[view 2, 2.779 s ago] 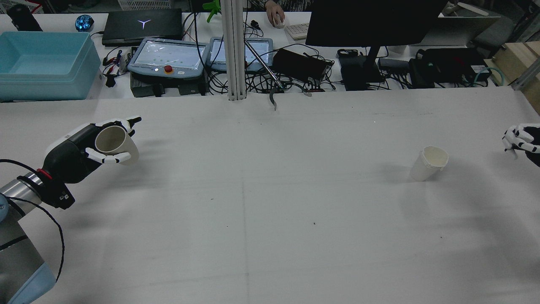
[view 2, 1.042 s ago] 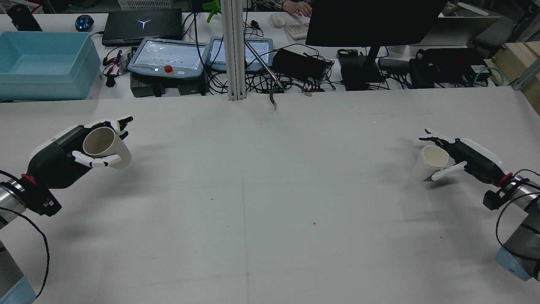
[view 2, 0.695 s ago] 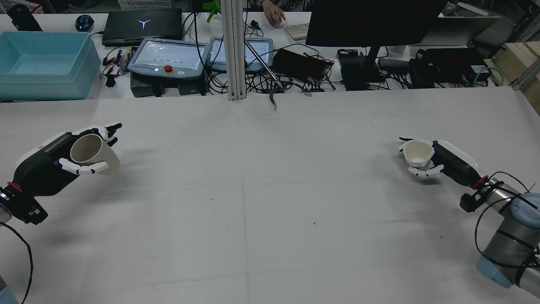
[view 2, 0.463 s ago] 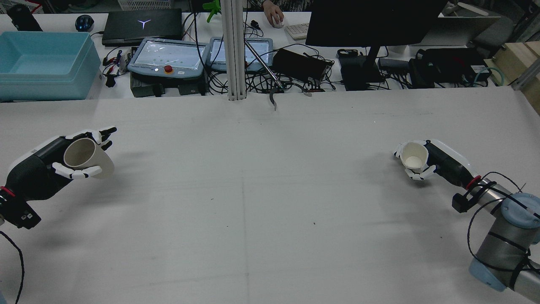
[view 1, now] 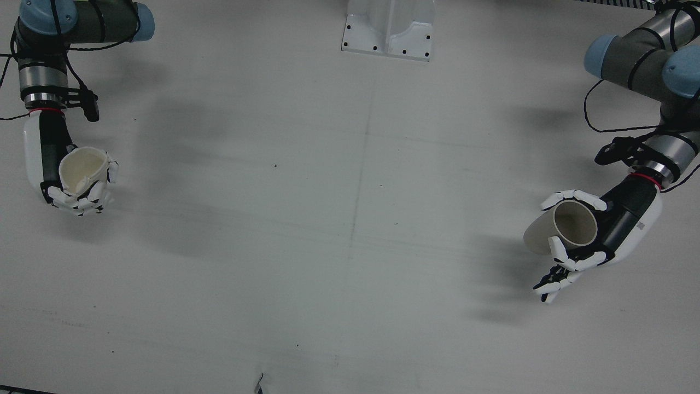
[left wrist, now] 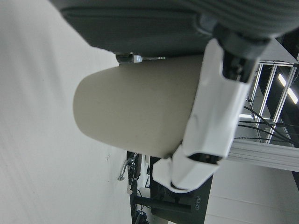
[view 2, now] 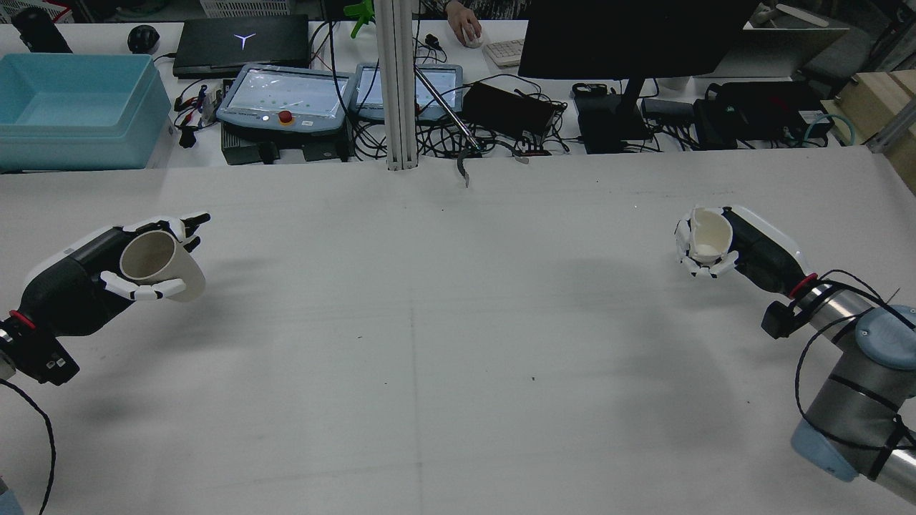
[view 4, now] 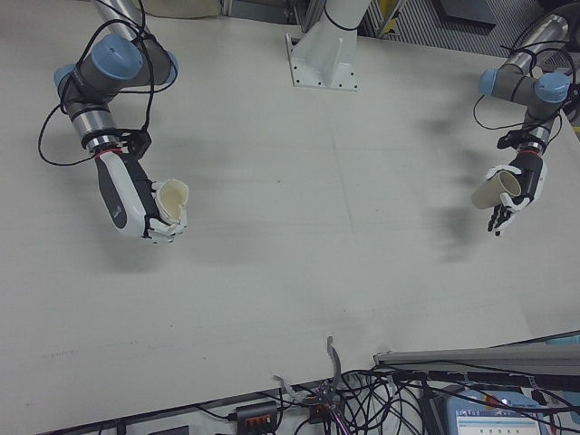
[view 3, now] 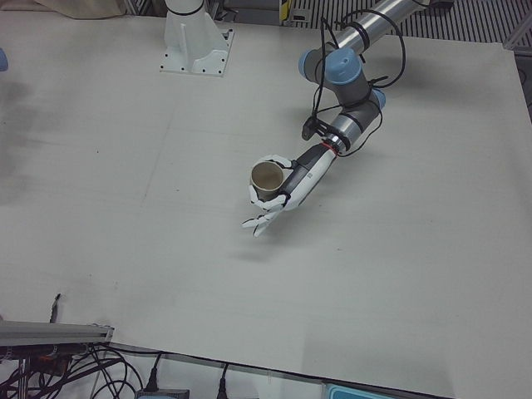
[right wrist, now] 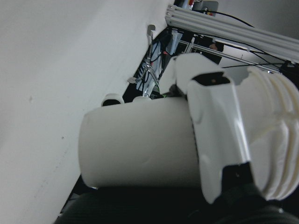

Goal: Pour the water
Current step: 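Lift the white paper cup with the right hand, then move the paper cup over the beige cup and tilt it to pour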

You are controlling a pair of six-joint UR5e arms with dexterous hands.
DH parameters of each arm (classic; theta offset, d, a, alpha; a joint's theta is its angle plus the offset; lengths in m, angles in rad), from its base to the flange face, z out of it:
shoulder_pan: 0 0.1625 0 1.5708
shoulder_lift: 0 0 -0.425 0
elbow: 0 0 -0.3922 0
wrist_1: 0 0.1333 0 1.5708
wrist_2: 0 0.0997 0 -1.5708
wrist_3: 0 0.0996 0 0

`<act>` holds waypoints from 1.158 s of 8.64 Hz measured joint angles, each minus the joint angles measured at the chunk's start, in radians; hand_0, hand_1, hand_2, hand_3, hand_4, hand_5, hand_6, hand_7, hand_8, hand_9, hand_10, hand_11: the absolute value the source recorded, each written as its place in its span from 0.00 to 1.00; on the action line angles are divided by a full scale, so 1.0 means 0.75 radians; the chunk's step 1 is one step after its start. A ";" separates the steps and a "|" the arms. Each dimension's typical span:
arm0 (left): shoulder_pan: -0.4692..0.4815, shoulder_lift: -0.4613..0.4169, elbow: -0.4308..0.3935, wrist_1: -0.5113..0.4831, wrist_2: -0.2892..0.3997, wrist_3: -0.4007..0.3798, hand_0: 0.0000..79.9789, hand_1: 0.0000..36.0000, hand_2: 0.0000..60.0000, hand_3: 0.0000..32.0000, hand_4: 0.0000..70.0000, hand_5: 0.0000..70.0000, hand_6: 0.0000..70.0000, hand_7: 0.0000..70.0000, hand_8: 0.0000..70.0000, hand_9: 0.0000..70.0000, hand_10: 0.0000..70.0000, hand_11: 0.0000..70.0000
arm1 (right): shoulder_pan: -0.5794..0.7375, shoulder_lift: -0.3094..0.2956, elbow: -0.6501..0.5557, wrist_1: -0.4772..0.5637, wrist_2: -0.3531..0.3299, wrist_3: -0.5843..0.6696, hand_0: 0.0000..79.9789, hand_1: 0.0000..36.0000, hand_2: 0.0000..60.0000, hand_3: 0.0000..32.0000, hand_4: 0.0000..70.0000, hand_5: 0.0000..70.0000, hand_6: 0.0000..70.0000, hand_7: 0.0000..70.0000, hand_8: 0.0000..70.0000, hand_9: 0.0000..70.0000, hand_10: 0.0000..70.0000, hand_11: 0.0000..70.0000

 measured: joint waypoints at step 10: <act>0.254 -0.796 0.264 0.547 0.084 0.123 1.00 1.00 1.00 0.00 0.47 1.00 0.12 0.25 0.06 0.03 0.02 0.10 | 0.012 1.102 0.311 -1.080 -0.010 -0.496 1.00 1.00 1.00 0.00 1.00 1.00 1.00 1.00 0.80 1.00 0.71 1.00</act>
